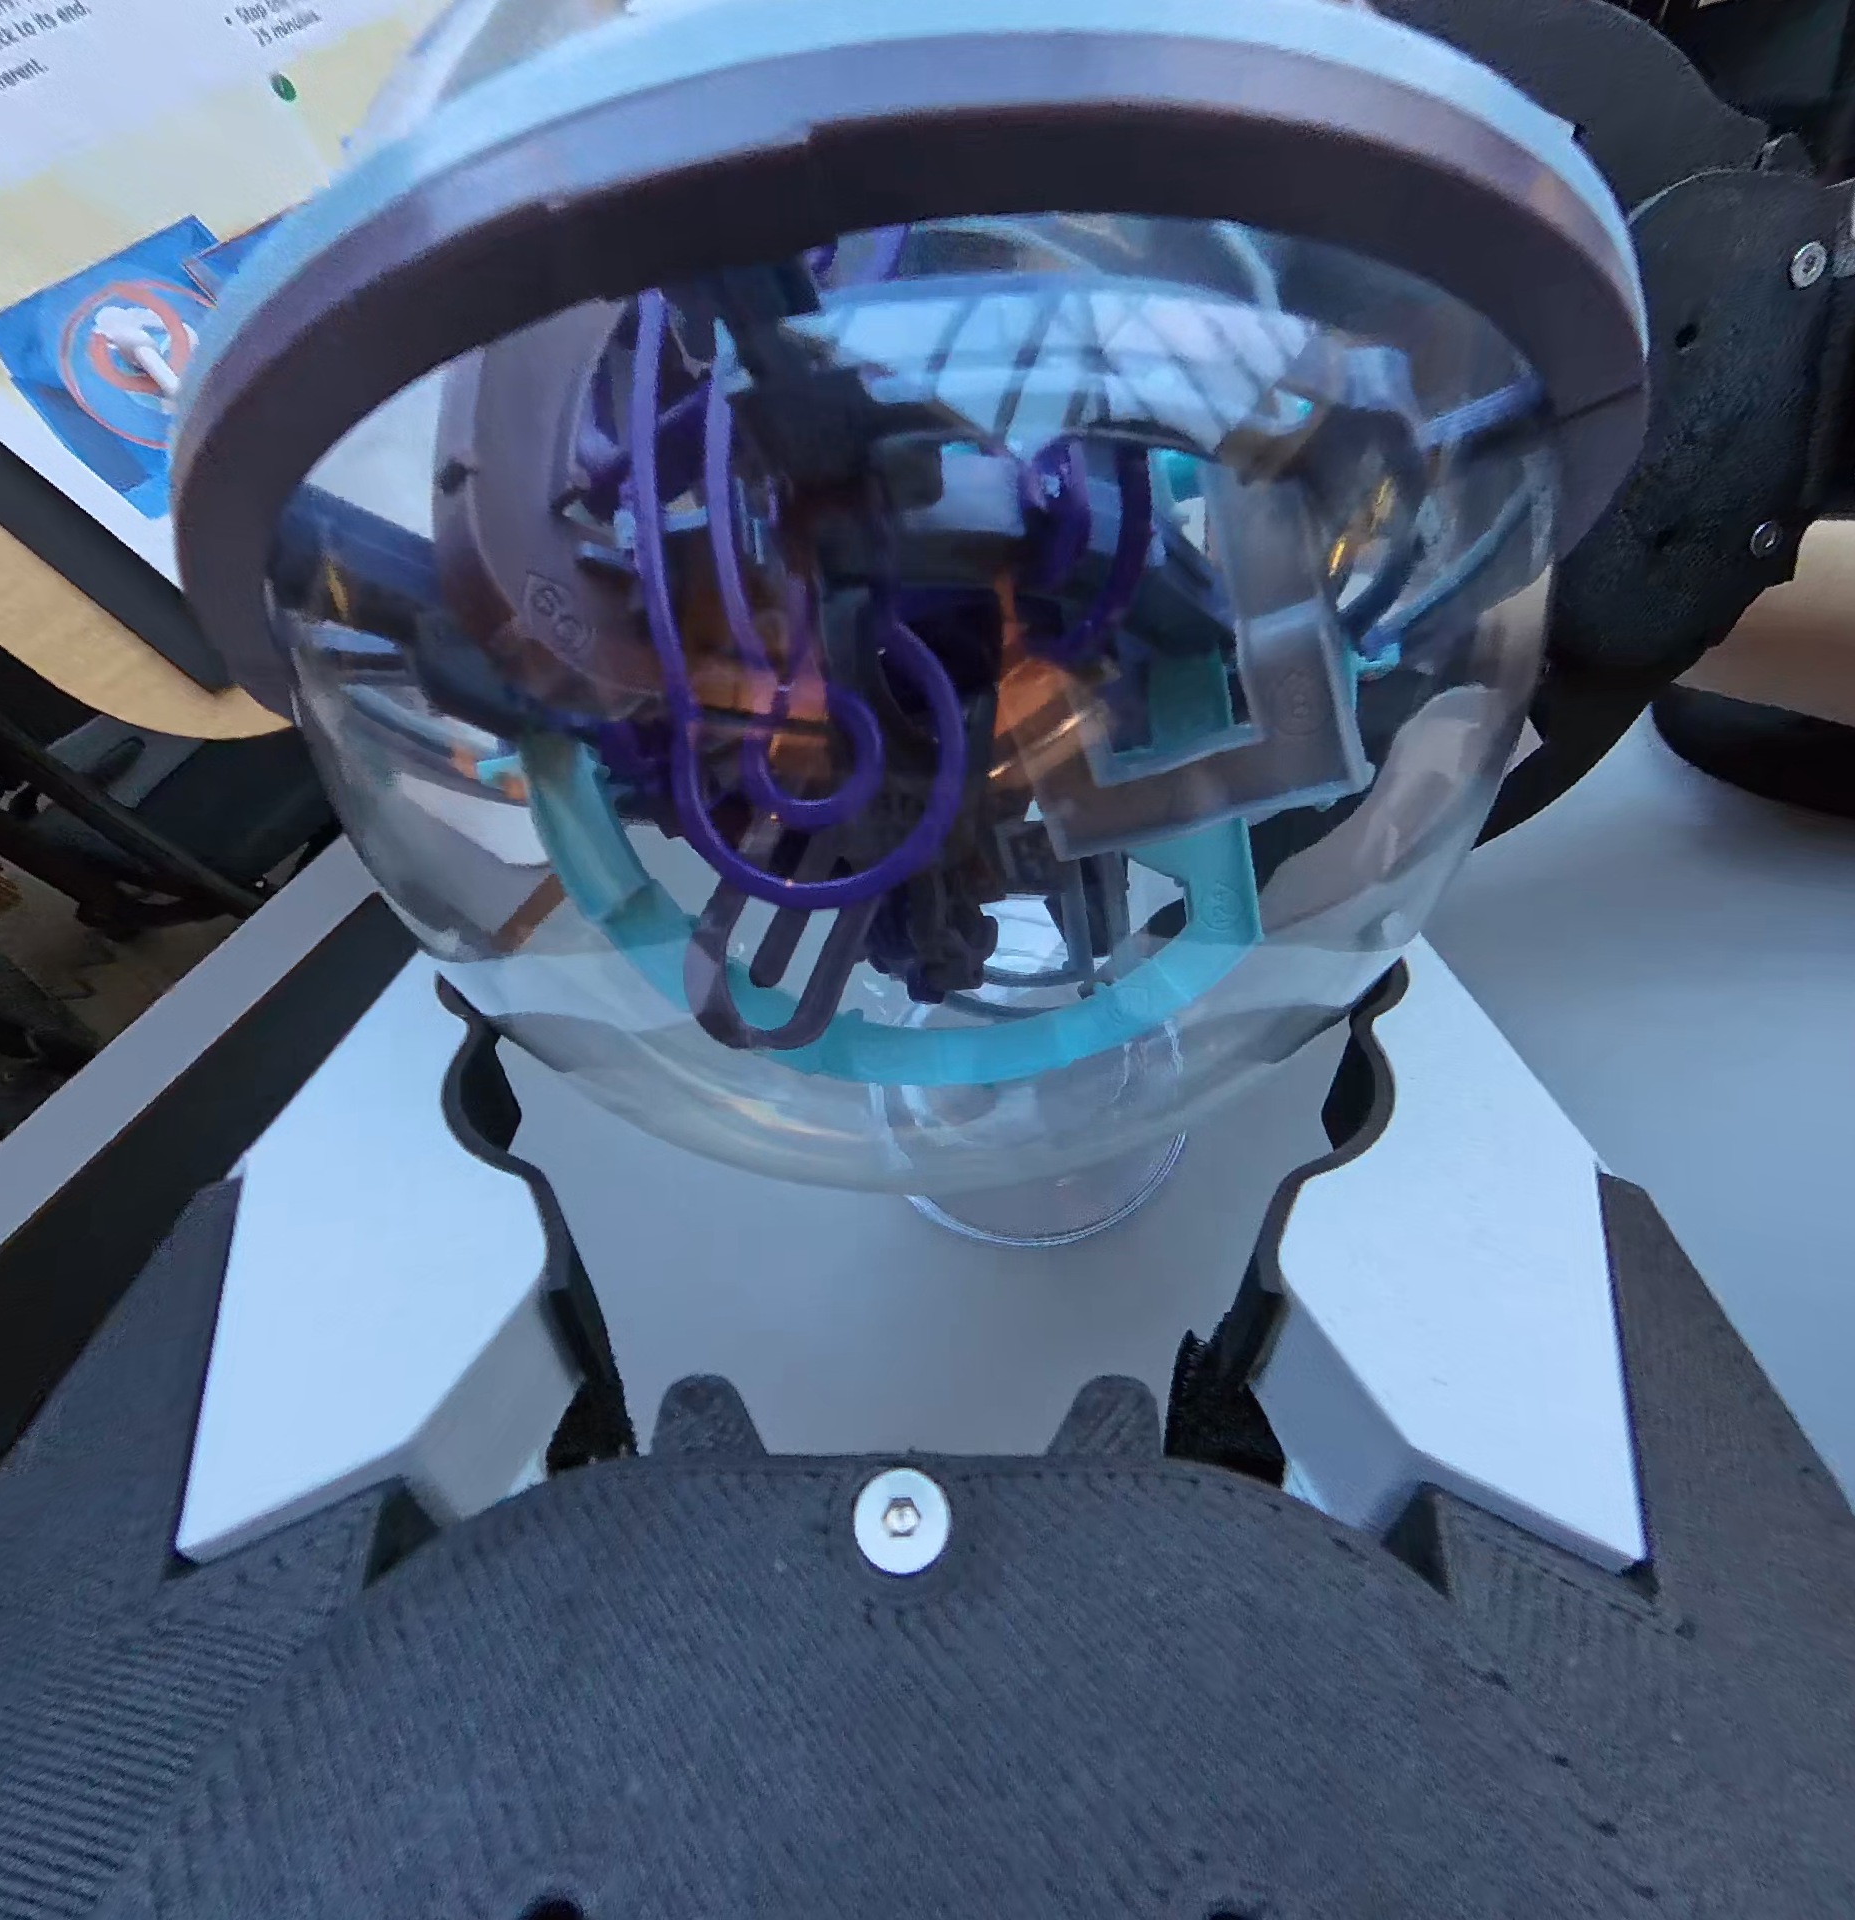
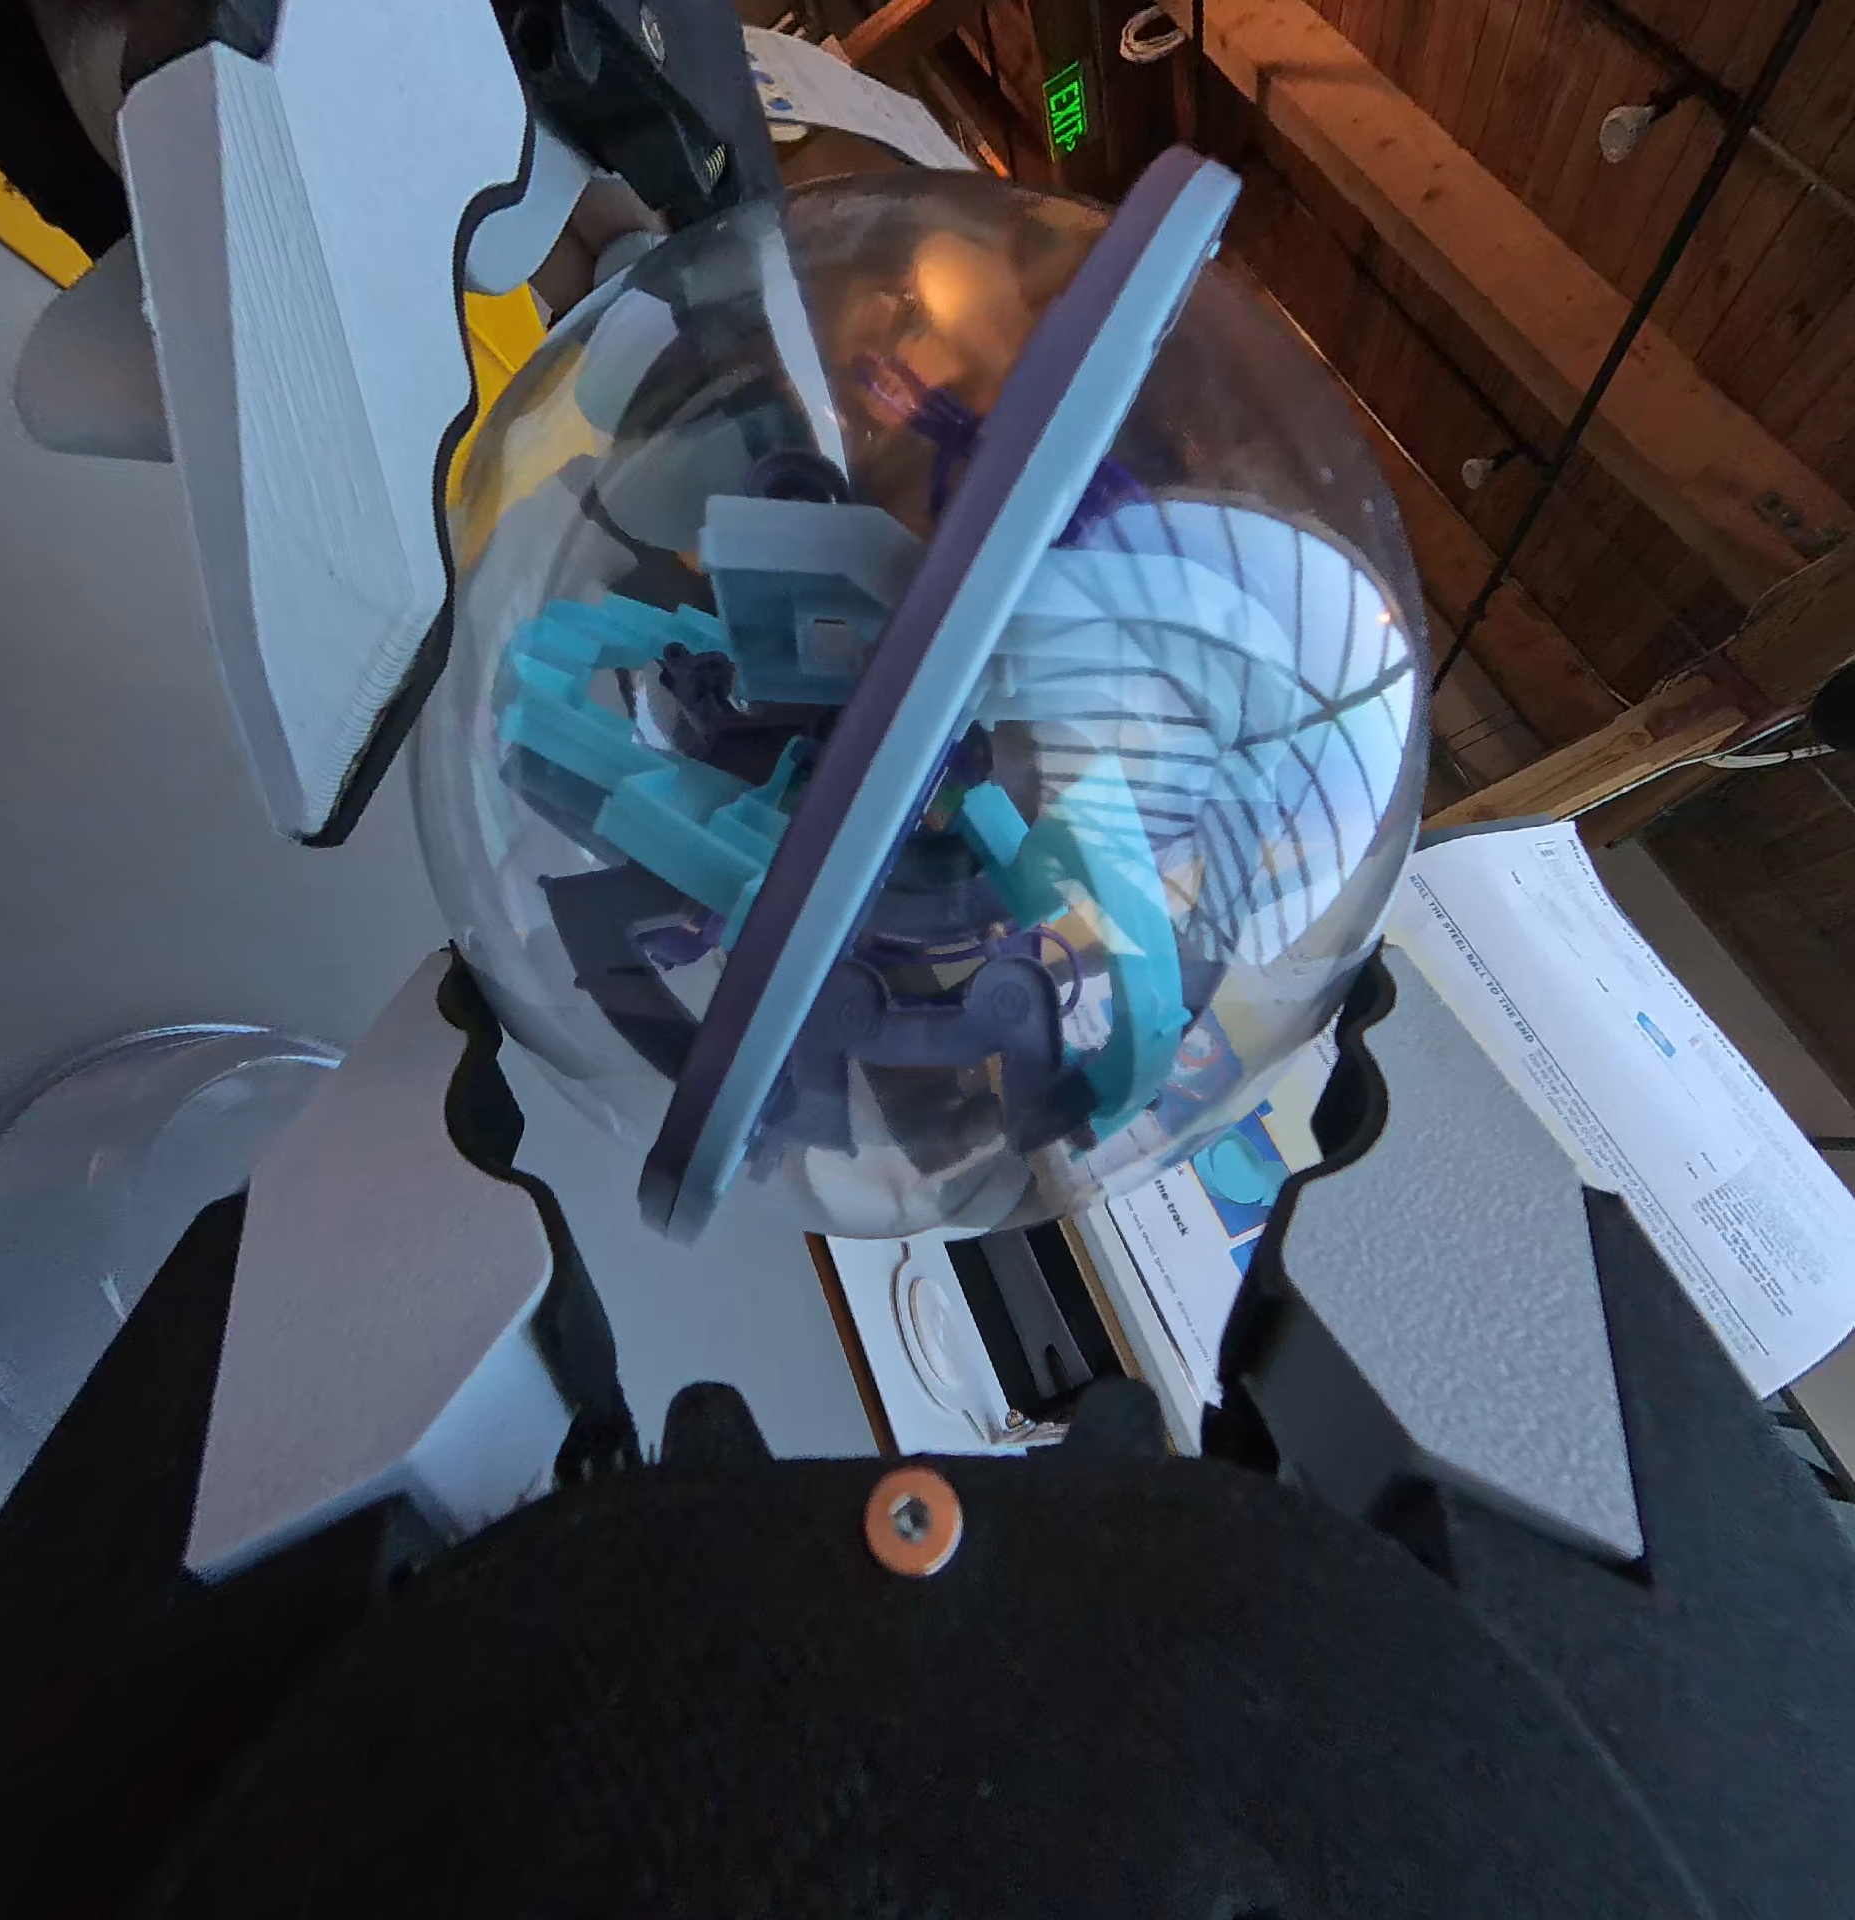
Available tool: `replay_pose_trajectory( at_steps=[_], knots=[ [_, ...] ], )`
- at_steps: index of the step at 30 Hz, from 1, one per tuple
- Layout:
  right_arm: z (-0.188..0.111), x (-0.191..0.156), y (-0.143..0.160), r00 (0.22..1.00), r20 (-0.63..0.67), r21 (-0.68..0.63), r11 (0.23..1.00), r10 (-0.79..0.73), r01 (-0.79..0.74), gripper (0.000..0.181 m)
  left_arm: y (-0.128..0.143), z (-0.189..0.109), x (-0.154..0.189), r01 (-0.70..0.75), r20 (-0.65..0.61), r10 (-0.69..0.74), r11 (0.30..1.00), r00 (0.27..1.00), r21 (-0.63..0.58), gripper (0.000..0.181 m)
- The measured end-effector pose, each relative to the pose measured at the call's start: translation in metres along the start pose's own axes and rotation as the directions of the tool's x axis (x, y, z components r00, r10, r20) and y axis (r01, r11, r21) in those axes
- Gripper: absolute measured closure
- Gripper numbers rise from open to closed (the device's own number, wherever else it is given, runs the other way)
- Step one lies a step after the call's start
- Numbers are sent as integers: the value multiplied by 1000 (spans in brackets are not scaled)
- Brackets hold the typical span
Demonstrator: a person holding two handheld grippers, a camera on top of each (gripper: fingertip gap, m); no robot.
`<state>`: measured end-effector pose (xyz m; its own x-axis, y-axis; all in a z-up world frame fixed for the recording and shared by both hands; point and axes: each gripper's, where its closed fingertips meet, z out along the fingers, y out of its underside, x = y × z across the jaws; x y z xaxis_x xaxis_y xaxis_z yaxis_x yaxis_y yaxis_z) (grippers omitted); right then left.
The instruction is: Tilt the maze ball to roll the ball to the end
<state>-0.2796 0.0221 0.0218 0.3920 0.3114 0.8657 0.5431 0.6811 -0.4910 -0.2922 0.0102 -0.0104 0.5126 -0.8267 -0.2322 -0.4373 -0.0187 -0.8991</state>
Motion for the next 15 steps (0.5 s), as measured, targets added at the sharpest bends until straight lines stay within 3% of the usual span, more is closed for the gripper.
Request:
replay_pose_trajectory(
  at_steps=[15],
  knots=[
    [10,31,-17,999,-46,33,999,4,-2,25,-30,-14,-18,-48,1,48,999,999,-22,24]
  ],
)
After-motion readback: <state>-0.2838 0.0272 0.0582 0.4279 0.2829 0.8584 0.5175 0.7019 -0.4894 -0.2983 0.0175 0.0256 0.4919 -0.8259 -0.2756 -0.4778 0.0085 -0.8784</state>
